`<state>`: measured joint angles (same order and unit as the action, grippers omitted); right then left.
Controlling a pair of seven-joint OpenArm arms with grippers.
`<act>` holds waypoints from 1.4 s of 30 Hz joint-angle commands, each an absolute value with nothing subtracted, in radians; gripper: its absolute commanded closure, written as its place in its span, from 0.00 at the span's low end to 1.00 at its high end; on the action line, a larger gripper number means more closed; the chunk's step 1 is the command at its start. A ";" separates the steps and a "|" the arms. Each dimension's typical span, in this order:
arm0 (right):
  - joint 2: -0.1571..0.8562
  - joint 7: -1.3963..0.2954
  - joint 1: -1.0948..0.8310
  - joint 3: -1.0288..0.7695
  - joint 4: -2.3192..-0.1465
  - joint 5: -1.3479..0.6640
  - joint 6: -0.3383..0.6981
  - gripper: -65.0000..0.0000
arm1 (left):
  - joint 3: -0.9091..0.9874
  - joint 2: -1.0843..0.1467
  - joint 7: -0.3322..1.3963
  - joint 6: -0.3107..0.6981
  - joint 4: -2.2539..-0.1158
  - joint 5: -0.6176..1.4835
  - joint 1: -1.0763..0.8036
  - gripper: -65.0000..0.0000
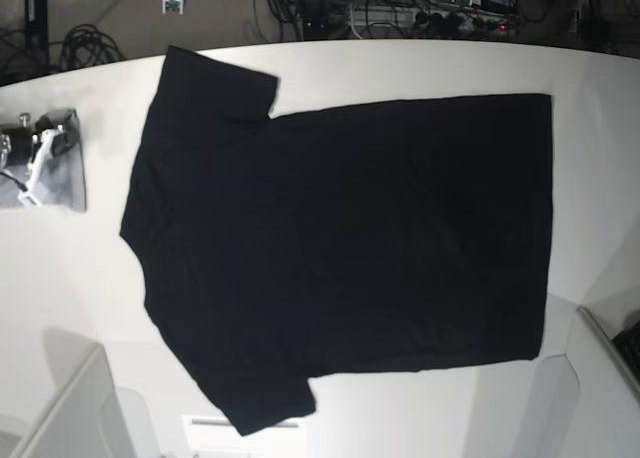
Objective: Fold the T-shirt properly
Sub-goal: 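Move both grippers from rest toward the shirt's shoulder corners, then lower both grippers onto the shirt's shoulder edges and close them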
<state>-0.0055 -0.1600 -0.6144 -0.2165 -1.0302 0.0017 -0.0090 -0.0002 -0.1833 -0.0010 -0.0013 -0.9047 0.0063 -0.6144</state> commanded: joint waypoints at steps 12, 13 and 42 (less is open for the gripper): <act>-0.101 -0.278 -0.842 -0.282 -1.569 -0.002 -0.010 1.00 | 0.116 -0.222 -0.007 -0.008 -1.425 0.008 -0.911 1.00; -0.107 -0.278 -0.855 -0.282 -1.606 -0.002 -0.010 1.00 | 0.133 -0.222 -0.007 -0.008 -1.451 0.008 -0.923 1.00; -0.104 -0.403 -0.800 -0.278 -2.000 -0.427 -0.004 1.00 | 0.470 -0.271 0.002 0.108 -1.808 0.532 -1.070 1.00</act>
